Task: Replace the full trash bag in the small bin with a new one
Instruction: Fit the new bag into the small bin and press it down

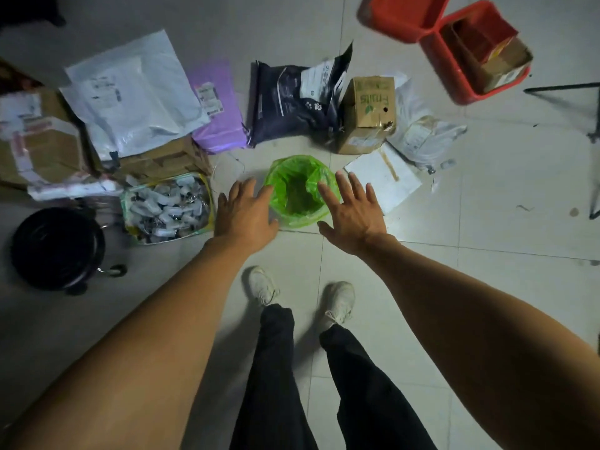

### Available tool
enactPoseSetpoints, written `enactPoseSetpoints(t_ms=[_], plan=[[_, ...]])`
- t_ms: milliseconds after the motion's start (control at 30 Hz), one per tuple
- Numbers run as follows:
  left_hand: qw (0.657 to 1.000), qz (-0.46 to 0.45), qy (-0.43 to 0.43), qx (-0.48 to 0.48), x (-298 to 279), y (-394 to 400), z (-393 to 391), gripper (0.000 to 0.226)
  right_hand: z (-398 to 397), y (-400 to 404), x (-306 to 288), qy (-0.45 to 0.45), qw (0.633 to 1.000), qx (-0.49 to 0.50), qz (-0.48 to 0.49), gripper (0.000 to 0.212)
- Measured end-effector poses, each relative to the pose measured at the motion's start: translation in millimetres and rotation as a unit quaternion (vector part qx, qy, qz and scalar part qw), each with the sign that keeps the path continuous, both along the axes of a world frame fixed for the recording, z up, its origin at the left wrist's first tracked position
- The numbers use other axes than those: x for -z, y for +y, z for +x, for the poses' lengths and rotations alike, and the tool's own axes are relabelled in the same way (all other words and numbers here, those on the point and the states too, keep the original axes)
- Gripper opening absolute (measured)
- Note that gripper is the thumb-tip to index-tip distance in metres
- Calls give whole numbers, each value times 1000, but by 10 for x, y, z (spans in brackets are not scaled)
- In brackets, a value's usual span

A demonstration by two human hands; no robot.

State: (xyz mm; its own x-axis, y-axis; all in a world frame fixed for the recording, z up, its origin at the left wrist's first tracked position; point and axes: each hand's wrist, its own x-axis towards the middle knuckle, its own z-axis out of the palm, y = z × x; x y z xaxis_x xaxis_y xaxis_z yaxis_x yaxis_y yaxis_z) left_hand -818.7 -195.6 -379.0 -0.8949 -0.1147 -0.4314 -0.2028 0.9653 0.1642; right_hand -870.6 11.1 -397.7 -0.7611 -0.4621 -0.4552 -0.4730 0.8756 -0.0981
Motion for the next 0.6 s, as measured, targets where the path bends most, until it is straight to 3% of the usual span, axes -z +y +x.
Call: enactPoseSetpoints(t_ms=[267, 600], plan=[[1000, 18, -7, 2, 972, -627, -140, 72, -186, -547, 924, -25, 999, 9, 28, 80], [999, 45, -19, 4, 2250, -566, -635, 71, -512, -724, 2311, -74, 997, -2, -2, 80]])
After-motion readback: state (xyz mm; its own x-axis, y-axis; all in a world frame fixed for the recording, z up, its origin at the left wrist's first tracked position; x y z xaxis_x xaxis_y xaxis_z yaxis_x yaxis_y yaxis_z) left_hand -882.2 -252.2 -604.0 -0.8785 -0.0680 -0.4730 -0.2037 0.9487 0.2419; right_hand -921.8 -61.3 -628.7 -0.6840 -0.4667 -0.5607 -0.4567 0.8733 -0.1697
